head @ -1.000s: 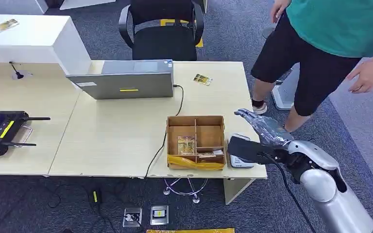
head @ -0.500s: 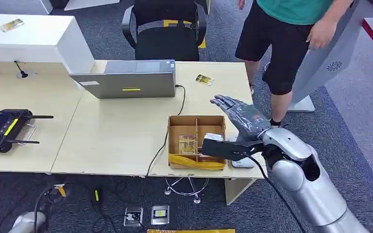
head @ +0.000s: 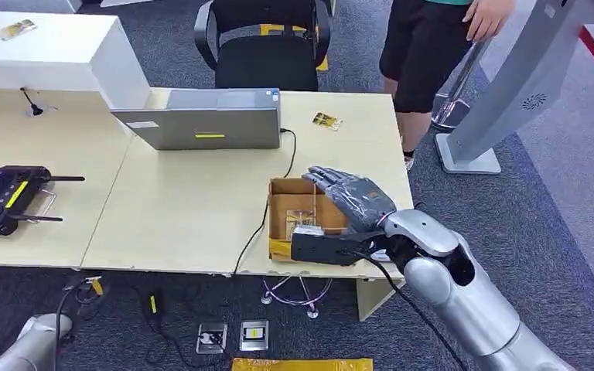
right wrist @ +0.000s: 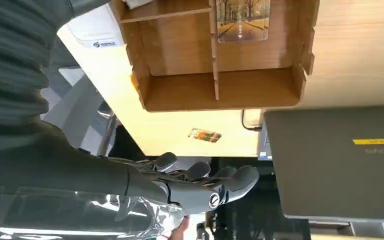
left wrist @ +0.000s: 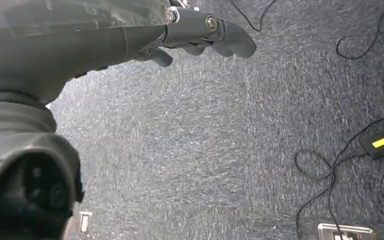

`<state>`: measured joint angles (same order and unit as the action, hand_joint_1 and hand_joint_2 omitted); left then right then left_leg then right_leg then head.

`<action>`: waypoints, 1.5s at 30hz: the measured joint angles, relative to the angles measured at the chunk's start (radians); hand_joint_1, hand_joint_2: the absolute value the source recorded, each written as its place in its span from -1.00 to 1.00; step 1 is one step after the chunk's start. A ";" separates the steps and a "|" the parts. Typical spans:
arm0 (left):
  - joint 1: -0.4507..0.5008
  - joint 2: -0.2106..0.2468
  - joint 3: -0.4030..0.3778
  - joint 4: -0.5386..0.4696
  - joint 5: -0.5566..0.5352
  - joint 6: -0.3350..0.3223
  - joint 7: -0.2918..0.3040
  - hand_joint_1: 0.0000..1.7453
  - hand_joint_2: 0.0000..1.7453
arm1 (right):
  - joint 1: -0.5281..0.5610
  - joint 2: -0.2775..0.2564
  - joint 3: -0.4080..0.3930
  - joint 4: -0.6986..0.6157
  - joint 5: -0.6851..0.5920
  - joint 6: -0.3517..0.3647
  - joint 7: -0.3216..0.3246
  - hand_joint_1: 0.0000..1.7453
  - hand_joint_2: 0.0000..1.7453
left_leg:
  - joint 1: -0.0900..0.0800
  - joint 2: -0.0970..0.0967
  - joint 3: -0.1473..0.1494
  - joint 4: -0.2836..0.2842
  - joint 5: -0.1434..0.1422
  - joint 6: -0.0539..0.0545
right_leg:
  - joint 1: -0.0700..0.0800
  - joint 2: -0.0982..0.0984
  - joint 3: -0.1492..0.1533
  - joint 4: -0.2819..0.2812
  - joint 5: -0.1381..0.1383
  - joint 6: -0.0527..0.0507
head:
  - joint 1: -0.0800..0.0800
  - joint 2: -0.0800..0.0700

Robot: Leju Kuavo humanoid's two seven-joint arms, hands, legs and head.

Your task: Pass the card to the sensor for recognition and then transmit it.

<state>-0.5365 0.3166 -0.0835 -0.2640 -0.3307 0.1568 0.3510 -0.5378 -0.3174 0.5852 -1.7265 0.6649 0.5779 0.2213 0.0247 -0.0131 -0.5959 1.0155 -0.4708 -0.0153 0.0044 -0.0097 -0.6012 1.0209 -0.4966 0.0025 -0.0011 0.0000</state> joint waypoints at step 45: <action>-0.111 -0.019 -0.035 0.010 -0.248 -0.250 0.007 -1.00 -1.00 | -0.128 0.016 0.078 0.188 -0.084 0.000 0.030 -1.00 1.00 | -0.004 -0.025 -0.054 0.014 0.036 0.023 | -0.003 -0.023 -0.033 -0.009 0.038 0.006 | 0.000 0.000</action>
<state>-0.6473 0.2979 -0.1186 -0.2544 -0.5791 -0.0931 0.3582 -0.6659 -0.3010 0.6630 -1.5385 0.5814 0.5783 0.2514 0.0212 -0.0380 -0.6501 1.0293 -0.4349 0.0074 0.0018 -0.0330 -0.6347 1.0115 -0.4588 0.0085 -0.0011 0.0000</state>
